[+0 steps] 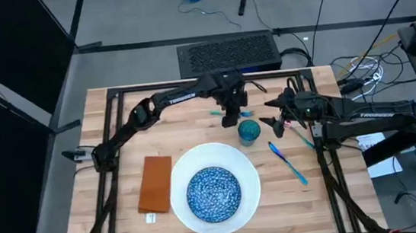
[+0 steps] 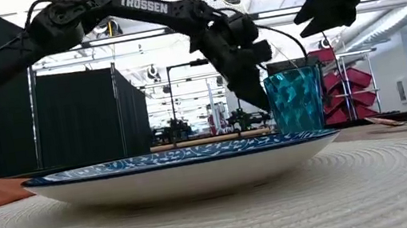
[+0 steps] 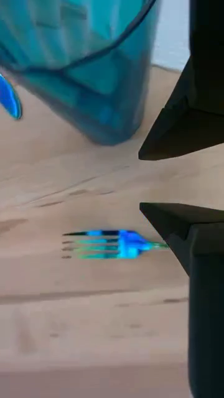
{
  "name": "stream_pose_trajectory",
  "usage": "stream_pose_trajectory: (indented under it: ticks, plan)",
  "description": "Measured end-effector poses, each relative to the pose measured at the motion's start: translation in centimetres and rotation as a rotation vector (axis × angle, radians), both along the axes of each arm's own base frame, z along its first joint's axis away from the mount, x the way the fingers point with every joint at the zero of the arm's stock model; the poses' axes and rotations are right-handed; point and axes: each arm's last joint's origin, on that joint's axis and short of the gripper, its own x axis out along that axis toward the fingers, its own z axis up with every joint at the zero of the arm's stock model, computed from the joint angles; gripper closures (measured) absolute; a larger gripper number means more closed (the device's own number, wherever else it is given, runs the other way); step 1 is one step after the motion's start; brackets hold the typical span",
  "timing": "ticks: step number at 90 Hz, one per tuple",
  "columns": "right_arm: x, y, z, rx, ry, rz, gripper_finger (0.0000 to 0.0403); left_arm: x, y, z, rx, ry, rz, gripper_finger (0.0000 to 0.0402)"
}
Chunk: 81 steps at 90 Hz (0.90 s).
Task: Set table place
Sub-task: Stack the blue fork on top of the brown table napkin
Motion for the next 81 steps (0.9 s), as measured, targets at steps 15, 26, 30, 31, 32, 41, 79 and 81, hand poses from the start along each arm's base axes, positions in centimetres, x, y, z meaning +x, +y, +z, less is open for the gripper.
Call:
stream_pose_trajectory:
  ticks: [15, 26, 30, 31, 32, 41, 79, 81]
  plan:
    - [0.0, 0.0, 0.0, 0.015, -0.006, -0.006, 0.009, 0.0, 1.0, -1.7, -0.022, 0.029, 0.031, 0.0295]
    - [0.0, 0.0, 0.0, 0.018, -0.005, -0.007, 0.009, -0.3, 1.6, -1.8, -0.009, 0.045, 0.06, 0.0295]
    - [0.0, 0.0, 0.0, 0.017, -0.007, -0.008, 0.009, -0.3, 1.6, -1.7, -0.004, 0.047, 0.062, 0.0295]
    - [0.0, 0.0, 0.0, 0.017, -0.007, -0.008, 0.009, -0.3, 1.6, -1.7, -0.004, 0.047, 0.062, 0.0295]
    - [0.0, 0.0, 0.0, 0.017, -0.006, -0.007, 0.009, -0.3, 1.6, -1.7, -0.004, 0.047, 0.062, 0.0295]
    - [0.0, 0.0, 0.0, 0.018, -0.006, -0.008, 0.009, -0.3, 1.5, -1.7, -0.004, 0.058, 0.085, 0.0295]
    - [0.0, 0.1, 0.0, 0.05, -0.019, 0.002, 0.009, -0.1, 1.5, -3.8, -0.035, 0.097, 0.077, 0.0295]
    - [0.0, 0.1, 0.0, 0.052, -0.019, 0.001, 0.009, -0.1, 1.6, -3.7, -0.033, 0.092, 0.079, 0.0295]
